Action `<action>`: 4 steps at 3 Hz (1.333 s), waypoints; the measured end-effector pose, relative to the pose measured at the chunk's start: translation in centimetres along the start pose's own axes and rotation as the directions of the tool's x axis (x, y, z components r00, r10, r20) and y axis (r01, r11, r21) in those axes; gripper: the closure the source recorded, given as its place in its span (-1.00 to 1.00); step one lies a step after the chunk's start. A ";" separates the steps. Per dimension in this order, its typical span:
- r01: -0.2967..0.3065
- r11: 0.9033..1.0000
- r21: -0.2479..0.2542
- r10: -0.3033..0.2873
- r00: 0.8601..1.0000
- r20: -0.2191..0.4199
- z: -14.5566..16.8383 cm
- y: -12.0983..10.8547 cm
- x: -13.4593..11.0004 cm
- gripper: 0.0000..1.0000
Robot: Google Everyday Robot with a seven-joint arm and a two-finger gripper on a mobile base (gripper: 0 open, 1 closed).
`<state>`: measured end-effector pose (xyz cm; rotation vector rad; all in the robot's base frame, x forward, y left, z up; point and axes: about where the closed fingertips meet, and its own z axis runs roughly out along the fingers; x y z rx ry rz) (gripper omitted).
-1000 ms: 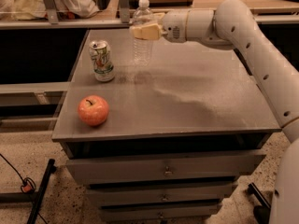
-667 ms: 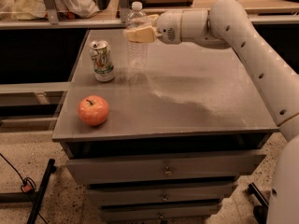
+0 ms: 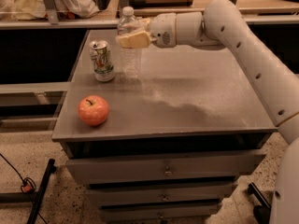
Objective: Move water bottle near 7up can
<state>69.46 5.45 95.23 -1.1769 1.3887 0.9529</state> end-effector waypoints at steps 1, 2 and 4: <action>0.032 0.999 -0.021 -0.032 0.999 -0.021 0.4 1.1 0.7 0.51; 0.025 0.999 -0.038 -0.026 0.999 -0.038 0.8 1.6 2.4 0.06; 0.013 0.998 -0.059 -0.015 0.999 -0.032 1.1 1.9 3.3 -0.88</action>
Offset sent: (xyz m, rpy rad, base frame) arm -0.0166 0.0042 -0.0477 -0.0643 0.0035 0.0458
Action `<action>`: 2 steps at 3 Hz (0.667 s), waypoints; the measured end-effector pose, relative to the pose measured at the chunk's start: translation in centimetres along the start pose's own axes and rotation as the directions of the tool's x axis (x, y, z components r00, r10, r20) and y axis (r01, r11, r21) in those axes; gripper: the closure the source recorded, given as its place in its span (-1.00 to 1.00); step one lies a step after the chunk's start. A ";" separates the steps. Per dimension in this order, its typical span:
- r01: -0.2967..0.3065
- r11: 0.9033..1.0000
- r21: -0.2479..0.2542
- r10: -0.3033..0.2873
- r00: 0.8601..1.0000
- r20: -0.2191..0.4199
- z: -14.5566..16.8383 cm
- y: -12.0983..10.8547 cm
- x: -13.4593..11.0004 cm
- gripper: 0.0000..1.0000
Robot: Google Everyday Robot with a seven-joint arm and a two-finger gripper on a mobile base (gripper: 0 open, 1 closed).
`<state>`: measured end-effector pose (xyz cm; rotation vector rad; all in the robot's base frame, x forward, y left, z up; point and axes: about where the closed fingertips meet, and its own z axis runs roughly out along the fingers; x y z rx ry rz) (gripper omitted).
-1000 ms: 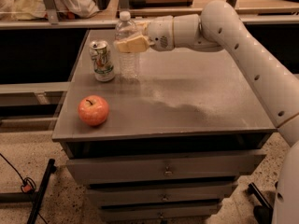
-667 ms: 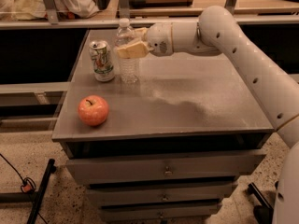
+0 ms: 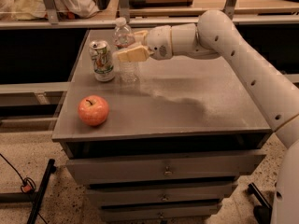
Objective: Move water bottle near 7up can
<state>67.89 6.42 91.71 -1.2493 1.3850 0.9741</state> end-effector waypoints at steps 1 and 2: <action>0.006 1.000 -0.008 -0.006 1.000 0.011 -0.4 -0.5 -0.1 -1.00; 0.019 1.000 -0.008 -0.019 1.000 0.011 -1.3 -1.5 -0.1 -1.00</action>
Offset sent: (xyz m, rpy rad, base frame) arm 0.0265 -0.0366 0.0090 0.0053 -0.0386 0.0007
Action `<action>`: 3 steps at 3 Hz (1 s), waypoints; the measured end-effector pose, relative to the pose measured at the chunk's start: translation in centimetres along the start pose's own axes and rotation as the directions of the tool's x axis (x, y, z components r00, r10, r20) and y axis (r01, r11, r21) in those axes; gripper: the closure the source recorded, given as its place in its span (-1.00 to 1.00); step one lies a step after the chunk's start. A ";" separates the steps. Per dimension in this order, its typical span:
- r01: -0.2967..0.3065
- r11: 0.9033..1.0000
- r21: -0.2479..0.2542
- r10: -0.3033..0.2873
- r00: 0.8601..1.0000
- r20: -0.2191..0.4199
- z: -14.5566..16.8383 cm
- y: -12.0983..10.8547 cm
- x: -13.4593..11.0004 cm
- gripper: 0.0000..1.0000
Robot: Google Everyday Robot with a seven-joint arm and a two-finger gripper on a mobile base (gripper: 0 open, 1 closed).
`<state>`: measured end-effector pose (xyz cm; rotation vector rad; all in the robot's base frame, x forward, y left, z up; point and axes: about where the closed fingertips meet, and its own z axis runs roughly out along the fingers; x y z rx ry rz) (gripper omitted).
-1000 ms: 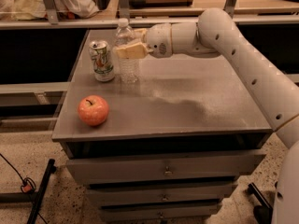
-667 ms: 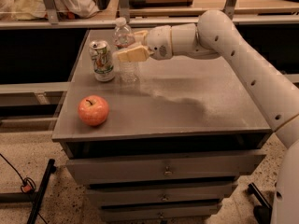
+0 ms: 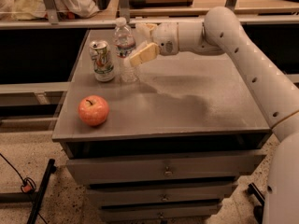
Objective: Move water bottle near 7up can
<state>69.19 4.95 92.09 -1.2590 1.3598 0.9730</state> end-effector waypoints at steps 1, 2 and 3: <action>0.025 1.000 0.018 -0.025 1.000 -0.019 -1.7 -1.6 -0.1 -1.00; 0.064 0.996 0.057 -0.060 0.996 -0.063 -3.9 -3.7 -0.7 -1.00; 0.064 0.996 0.057 -0.060 0.996 -0.063 -3.9 -3.7 -0.7 -1.00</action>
Offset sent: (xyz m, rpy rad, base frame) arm 0.0509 -0.0728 0.0260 -0.1216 -0.0947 -0.0955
